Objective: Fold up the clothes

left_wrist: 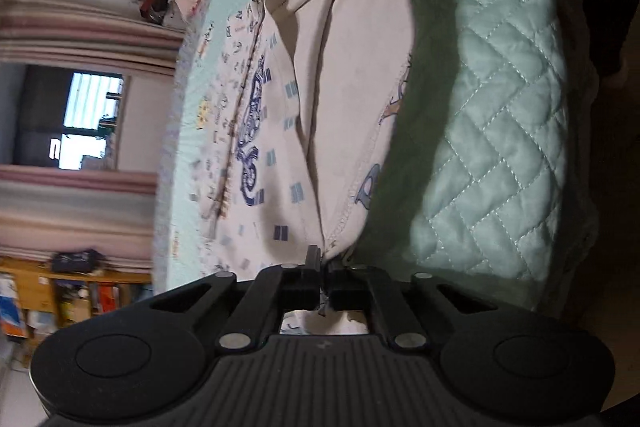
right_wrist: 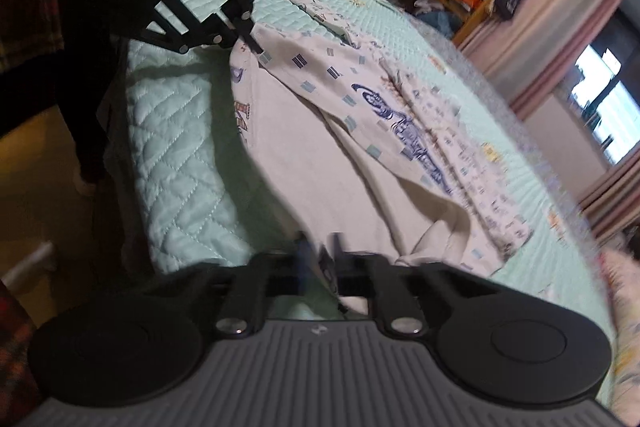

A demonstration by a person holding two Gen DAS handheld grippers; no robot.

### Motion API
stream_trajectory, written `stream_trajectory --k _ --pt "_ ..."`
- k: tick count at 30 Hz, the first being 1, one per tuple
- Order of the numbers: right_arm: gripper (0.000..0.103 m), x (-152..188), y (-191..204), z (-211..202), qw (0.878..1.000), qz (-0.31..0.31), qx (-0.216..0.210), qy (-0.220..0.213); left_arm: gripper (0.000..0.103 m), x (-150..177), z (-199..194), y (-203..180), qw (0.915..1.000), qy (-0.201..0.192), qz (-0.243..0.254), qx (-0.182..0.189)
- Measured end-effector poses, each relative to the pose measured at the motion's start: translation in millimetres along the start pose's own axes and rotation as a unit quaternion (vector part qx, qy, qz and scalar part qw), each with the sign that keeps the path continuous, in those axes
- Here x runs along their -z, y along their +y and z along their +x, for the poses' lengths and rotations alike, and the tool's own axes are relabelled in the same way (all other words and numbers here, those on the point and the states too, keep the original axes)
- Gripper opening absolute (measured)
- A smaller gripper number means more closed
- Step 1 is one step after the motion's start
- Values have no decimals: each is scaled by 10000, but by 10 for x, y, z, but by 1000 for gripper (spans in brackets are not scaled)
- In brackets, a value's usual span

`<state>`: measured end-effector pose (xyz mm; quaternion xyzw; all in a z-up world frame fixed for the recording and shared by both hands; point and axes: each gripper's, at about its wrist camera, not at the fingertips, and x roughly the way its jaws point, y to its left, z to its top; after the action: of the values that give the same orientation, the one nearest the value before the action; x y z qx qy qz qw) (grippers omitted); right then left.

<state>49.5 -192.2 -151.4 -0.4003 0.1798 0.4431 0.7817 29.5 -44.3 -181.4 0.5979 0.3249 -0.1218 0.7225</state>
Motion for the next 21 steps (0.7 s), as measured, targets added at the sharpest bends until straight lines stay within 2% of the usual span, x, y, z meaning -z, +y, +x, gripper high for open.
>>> stream_trajectory --k 8,10,13,16,17,19,21 --pt "2 -64 -187 -15 9962 586 -623 187 0 171 -185 277 9924 58 -621 1058" --pt "1 -65 -186 -68 9941 586 -859 303 0 210 -269 294 9912 25 -657 1152" --pt "1 -19 -131 -212 9907 582 -1152 427 0 288 -476 217 9857 -108 -626 1559" --pt "0 61 -78 -272 9884 527 -1284 612 0 355 -545 18 9851 -50 -166 1710" --pt "0 81 -59 -272 9883 488 -1280 664 0 364 -520 -11 9861 -2 -123 1658" --pt "0 85 -50 -256 9893 448 -1196 709 0 354 -448 -27 9883 96 -102 1516" --pt "0 70 -58 -299 9905 452 -1118 655 0 356 -474 68 9896 37 -289 1409"
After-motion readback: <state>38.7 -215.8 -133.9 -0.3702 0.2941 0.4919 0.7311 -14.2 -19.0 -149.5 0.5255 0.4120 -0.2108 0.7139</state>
